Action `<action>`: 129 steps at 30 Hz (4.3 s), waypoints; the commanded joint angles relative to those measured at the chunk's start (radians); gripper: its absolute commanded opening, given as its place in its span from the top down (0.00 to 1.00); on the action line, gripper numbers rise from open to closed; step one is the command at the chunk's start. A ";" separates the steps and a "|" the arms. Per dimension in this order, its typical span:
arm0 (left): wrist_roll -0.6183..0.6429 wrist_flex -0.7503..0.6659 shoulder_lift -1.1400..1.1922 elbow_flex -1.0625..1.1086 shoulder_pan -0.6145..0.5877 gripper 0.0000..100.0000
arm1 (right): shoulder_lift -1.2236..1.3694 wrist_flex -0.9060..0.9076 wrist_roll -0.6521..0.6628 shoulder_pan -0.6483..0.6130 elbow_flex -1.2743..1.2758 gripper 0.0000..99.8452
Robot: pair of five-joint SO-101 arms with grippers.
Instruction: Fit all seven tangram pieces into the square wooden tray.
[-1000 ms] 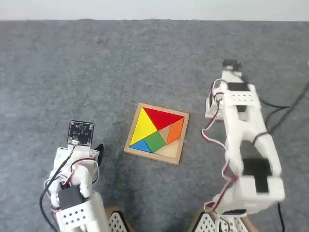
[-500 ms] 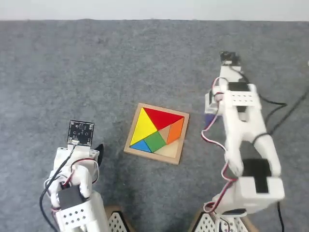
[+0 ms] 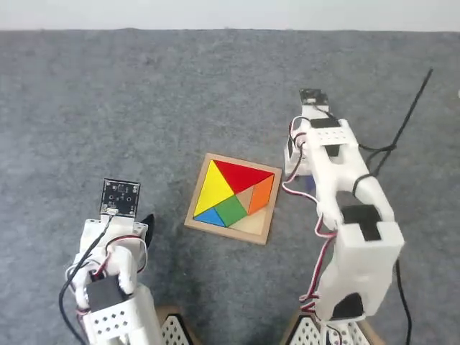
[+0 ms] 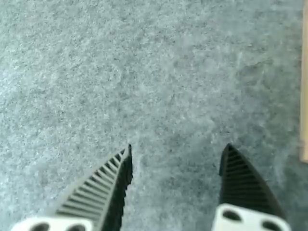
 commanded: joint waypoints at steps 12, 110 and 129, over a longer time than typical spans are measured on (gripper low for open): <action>-0.011 -0.003 0.005 -0.007 0.000 0.72 | 0.016 0.082 -0.006 0.013 -0.084 0.91; -0.011 -0.003 0.005 -0.007 0.000 0.72 | -0.409 0.170 -0.930 -0.572 0.158 0.96; -0.011 -0.003 0.005 -0.007 0.000 0.72 | -0.401 0.194 -1.171 -0.475 0.158 0.87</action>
